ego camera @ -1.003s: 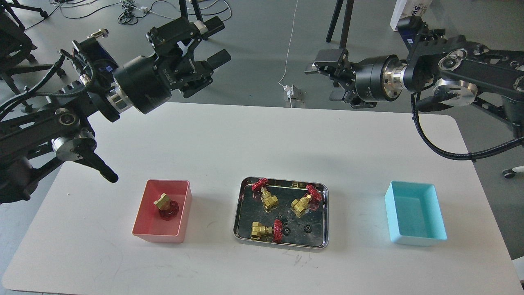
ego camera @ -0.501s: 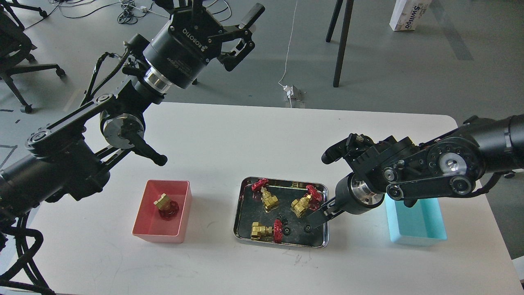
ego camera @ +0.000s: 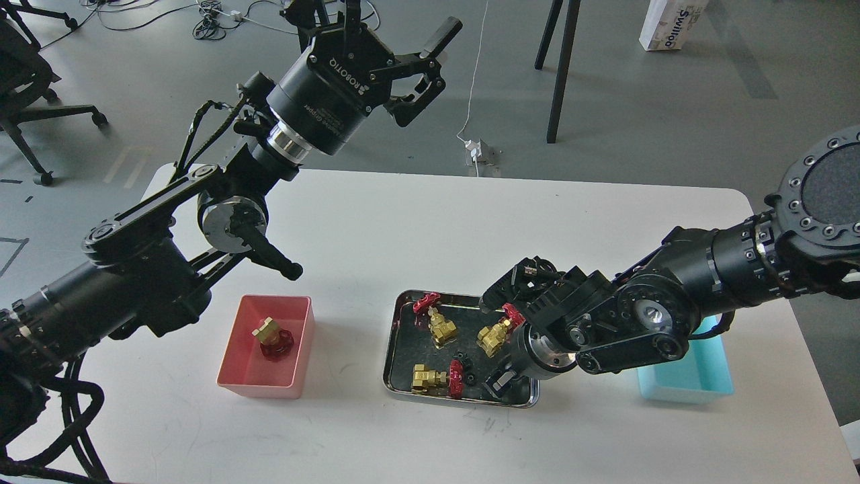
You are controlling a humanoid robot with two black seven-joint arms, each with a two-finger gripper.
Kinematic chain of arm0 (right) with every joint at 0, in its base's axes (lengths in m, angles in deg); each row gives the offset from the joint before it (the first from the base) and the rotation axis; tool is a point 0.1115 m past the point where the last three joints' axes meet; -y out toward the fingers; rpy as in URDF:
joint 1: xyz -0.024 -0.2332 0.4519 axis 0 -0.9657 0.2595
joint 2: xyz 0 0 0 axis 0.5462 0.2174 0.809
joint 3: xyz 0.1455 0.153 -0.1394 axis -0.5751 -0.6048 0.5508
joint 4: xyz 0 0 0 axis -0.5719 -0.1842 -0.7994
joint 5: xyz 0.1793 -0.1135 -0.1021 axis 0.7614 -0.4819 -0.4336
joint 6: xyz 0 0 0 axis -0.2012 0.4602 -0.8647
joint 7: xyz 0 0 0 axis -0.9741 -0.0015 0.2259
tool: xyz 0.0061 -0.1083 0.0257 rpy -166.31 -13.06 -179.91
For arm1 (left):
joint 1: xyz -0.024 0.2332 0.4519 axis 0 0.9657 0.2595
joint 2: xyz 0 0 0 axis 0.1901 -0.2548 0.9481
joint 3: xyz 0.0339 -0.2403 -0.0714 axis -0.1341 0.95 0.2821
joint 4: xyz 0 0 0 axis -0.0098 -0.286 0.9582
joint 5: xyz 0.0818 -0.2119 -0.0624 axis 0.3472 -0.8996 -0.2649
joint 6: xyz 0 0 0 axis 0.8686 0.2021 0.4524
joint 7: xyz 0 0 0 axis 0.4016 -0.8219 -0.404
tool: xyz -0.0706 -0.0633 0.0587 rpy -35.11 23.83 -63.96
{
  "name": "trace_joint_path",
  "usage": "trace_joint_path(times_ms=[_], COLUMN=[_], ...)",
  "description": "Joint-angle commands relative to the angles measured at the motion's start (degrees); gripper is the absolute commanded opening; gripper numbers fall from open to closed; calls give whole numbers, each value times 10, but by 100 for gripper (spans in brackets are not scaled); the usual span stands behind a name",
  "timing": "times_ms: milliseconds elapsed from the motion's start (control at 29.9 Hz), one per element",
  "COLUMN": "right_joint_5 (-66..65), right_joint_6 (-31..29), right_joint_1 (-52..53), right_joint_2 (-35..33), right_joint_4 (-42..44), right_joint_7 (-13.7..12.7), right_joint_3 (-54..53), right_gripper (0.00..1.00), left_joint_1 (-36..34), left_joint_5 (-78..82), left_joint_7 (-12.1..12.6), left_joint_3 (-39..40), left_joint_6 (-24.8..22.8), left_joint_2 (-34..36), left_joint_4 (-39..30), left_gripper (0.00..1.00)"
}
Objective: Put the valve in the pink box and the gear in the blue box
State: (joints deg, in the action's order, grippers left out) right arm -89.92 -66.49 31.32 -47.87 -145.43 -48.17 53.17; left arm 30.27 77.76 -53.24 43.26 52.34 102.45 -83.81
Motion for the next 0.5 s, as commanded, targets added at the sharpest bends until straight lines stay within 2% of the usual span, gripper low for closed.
trace_joint_path(times_ms=[0, 468], right_joint_5=[0, 0], right_joint_6=[4, 13], right_joint_1=[-2, -27], right_joint_2=[-1, 4], right_joint_4=[7, 37], right_joint_7=[-2, -2], right_joint_3=[-1, -3], right_gripper=[53, 51], left_joint_1=[6, 20], left_joint_5=[1, 1], left_joint_7=[0, 0], left_joint_3=[0, 0], left_joint_6=[0, 0], left_joint_2=[-1, 0], left_joint_4=[0, 1], left_gripper=[94, 95])
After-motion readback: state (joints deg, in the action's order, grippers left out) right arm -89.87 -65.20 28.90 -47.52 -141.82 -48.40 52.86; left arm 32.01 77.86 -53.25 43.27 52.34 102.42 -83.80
